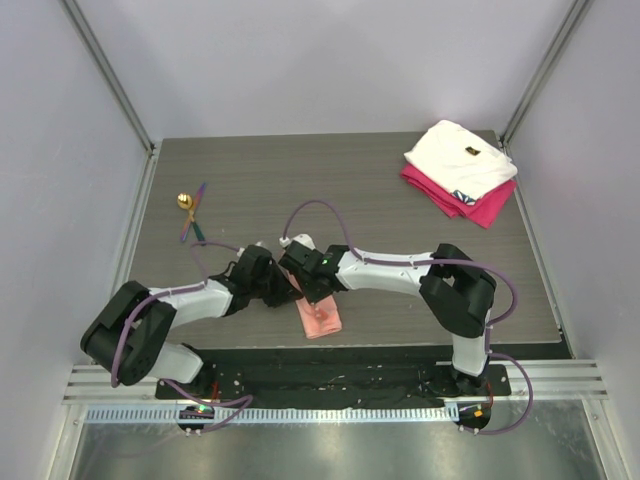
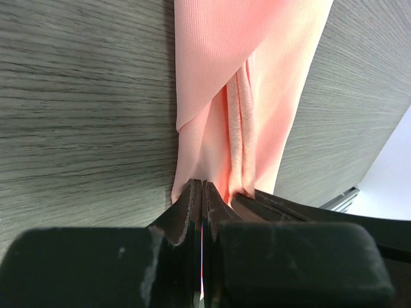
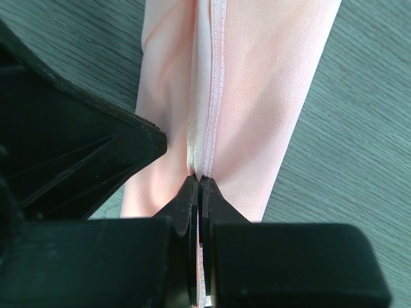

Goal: Fold the napkin into a case and place the utensils inside
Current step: Smooth out the smaller rectangle-folded napkin at the center of the board.

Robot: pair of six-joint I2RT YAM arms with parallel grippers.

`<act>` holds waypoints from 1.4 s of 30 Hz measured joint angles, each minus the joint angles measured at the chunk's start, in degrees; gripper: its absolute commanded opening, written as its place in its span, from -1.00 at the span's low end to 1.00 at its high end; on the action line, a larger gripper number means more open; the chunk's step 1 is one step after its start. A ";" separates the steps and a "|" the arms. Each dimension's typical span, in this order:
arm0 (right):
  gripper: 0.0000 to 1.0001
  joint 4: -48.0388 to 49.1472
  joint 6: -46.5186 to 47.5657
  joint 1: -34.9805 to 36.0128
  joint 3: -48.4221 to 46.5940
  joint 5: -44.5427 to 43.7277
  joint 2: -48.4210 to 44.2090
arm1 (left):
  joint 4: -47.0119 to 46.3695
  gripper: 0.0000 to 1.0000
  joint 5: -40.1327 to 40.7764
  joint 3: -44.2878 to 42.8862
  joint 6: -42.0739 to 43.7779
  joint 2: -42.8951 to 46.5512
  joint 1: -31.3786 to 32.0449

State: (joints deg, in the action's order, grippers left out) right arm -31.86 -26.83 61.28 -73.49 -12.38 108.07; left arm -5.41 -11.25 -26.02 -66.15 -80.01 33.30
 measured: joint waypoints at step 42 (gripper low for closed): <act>-0.98 17.55 -8.48 -3.54 7.76 13.16 -0.68 | 17.27 -0.94 3.85 -9.81 3.85 8.92 -6.60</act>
State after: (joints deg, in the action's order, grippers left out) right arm -14.31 -35.31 57.74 -65.73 0.78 107.39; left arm 11.86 -7.40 -35.83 -62.30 -71.09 26.70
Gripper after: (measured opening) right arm 0.029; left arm 0.067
